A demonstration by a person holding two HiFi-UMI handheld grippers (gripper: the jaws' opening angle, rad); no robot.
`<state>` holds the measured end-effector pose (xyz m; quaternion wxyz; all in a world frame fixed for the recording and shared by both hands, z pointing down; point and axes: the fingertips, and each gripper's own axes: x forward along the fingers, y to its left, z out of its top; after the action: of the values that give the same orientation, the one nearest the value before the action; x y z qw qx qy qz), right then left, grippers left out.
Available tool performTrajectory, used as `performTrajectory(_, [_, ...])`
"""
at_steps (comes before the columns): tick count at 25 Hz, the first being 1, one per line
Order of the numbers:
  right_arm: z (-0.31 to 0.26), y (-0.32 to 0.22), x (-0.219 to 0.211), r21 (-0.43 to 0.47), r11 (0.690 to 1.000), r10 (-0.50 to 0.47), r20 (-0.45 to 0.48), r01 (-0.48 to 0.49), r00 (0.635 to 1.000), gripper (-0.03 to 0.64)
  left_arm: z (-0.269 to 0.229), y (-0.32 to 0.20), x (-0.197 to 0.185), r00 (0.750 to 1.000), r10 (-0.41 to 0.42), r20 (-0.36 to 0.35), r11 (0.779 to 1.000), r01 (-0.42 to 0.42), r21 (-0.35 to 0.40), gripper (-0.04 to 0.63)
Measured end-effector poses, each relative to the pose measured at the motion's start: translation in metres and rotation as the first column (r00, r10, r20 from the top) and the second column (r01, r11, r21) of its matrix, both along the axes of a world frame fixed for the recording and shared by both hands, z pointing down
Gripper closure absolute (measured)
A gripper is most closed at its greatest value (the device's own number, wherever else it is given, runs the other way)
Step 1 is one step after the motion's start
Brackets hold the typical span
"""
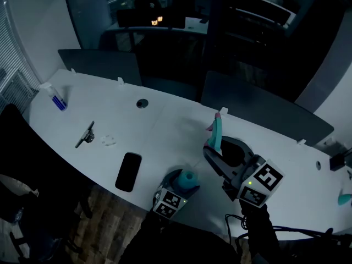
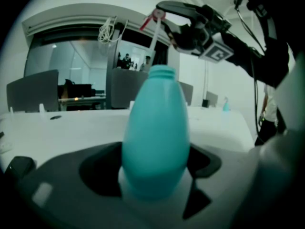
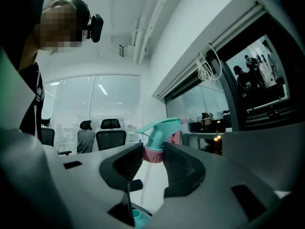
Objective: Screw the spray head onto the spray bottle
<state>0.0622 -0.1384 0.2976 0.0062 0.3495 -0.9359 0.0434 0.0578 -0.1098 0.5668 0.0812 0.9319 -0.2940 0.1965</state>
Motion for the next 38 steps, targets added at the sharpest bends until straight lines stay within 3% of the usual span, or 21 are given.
performTrajectory(7, [0.039, 0.012, -0.022, -0.028, 0.999, -0.037, -0.044, 0.036, 0.998, 0.485, 0.000, 0.001, 0.000, 1.000, 0.001, 0.000, 1.000, -0.001, 0.000, 0.195])
performTrajectory(12, [0.075, 0.026, -0.036, 0.014, 0.999, -0.045, -0.156, 0.048, 0.987, 0.485, 0.000, 0.000, 0.000, 1.000, -0.003, 0.000, 1.000, 0.003, 0.000, 0.195])
performTrajectory(25, [0.143, 0.041, -0.042, 0.005, 0.999, -0.030, -0.176, 0.031, 0.984, 0.485, 0.000, 0.000, 0.000, 1.000, -0.002, -0.001, 1.000, 0.002, 0.000, 0.195])
performTrajectory(32, [0.159, 0.042, -0.045, 0.084, 0.996, -0.005, -0.251, 0.027, 0.968, 0.485, 0.000, 0.000, 0.000, 1.000, -0.001, 0.000, 1.000, 0.001, -0.002, 0.195])
performTrajectory(38, [0.160, 0.041, -0.044, 0.123, 0.992, -0.002, -0.215, 0.029, 0.977, 0.485, 0.000, 0.000, -0.001, 1.000, 0.001, 0.001, 1.000, -0.001, -0.002, 0.195])
